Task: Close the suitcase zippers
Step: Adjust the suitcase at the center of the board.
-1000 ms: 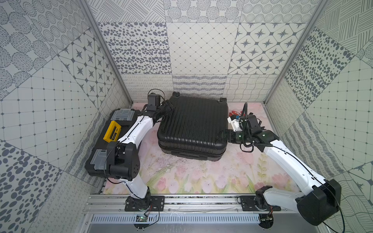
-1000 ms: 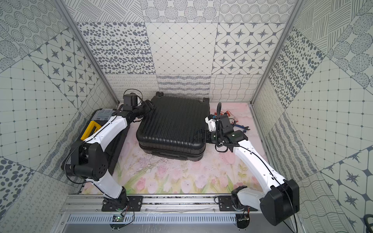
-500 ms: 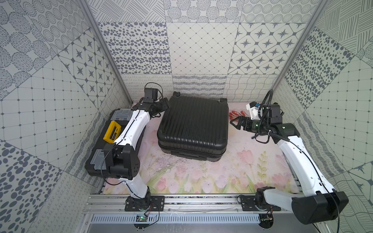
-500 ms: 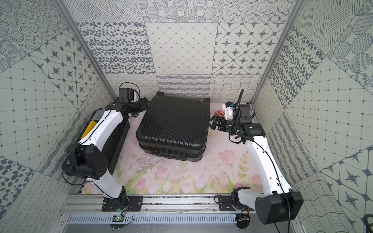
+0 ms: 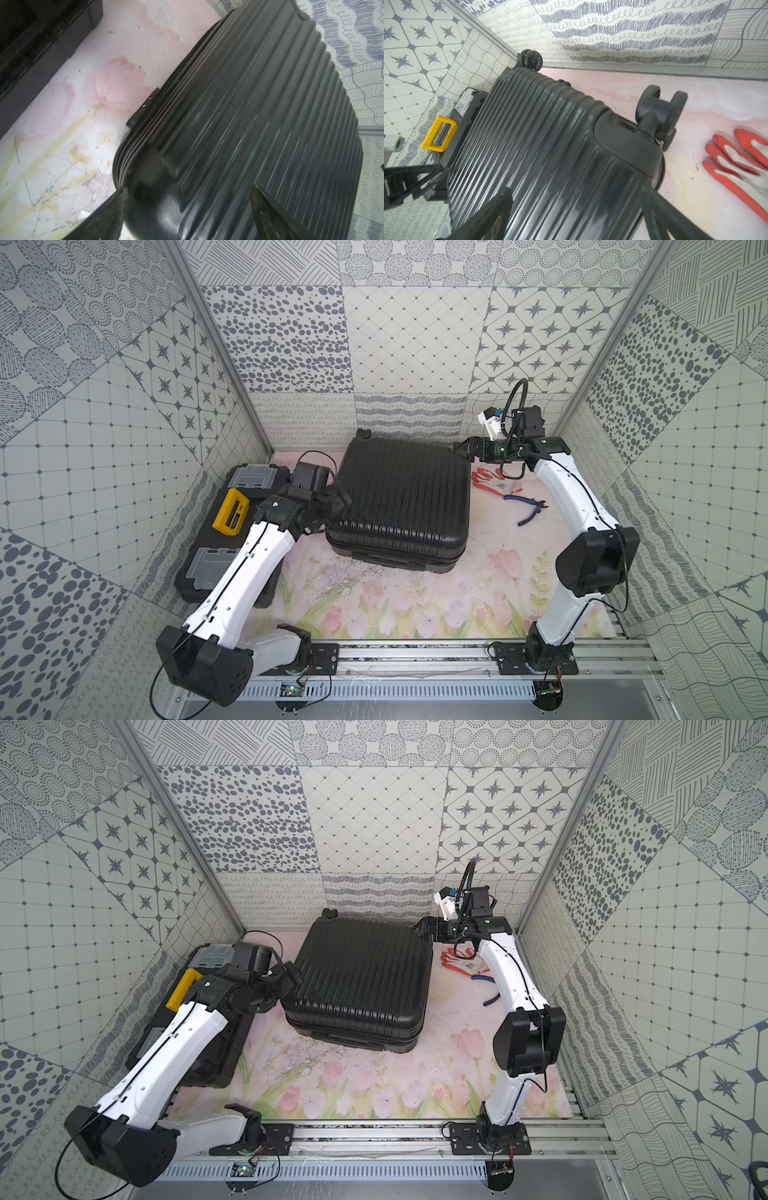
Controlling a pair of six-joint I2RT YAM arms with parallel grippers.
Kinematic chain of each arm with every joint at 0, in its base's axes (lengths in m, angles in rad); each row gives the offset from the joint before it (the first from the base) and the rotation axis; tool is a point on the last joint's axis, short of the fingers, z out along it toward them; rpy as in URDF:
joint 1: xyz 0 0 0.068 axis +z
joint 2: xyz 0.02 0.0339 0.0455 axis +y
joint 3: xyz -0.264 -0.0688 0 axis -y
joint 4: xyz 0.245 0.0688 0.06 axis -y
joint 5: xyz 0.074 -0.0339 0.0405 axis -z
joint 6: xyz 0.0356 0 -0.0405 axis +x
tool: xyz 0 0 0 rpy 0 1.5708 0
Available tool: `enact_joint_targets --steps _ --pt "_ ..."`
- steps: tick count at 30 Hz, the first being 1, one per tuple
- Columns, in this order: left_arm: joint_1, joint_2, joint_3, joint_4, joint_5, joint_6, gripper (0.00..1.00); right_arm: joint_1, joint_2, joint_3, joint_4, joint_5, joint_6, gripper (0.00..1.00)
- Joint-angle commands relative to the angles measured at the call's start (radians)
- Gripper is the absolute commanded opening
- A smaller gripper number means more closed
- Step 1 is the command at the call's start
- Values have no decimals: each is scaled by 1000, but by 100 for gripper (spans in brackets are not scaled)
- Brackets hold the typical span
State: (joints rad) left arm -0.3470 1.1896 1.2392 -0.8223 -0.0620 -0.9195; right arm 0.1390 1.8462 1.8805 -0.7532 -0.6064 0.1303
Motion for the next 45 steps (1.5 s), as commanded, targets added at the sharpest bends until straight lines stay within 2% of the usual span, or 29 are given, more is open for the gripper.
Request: enact_joint_targets --steps 1,6,8,12,19,22,28,33,45 --pt "-88 -84 -90 -108 -63 -290 93 21 66 96 30 -15 -53 98" --pt "-191 -59 -123 -44 -77 -402 94 27 176 182 47 -24 -75 98" --pt "-222 -60 -155 66 -72 -430 95 29 221 237 34 3 -102 98" --pt "-232 -51 -209 199 -86 -457 95 48 280 303 66 14 -132 98" --pt "-228 -22 -194 213 -127 -439 95 64 548 742 -233 -42 -192 97" --pt "-215 -12 -190 221 -122 -420 95 88 545 705 -238 -36 -236 98" --pt "-143 -16 -186 234 -78 -336 94 107 555 700 -370 -31 -306 98" --pt "-61 11 -178 279 -7 -250 94 104 485 560 -432 -36 -348 96" --pt "76 247 11 303 227 69 94 86 20 -185 -179 -20 -219 94"
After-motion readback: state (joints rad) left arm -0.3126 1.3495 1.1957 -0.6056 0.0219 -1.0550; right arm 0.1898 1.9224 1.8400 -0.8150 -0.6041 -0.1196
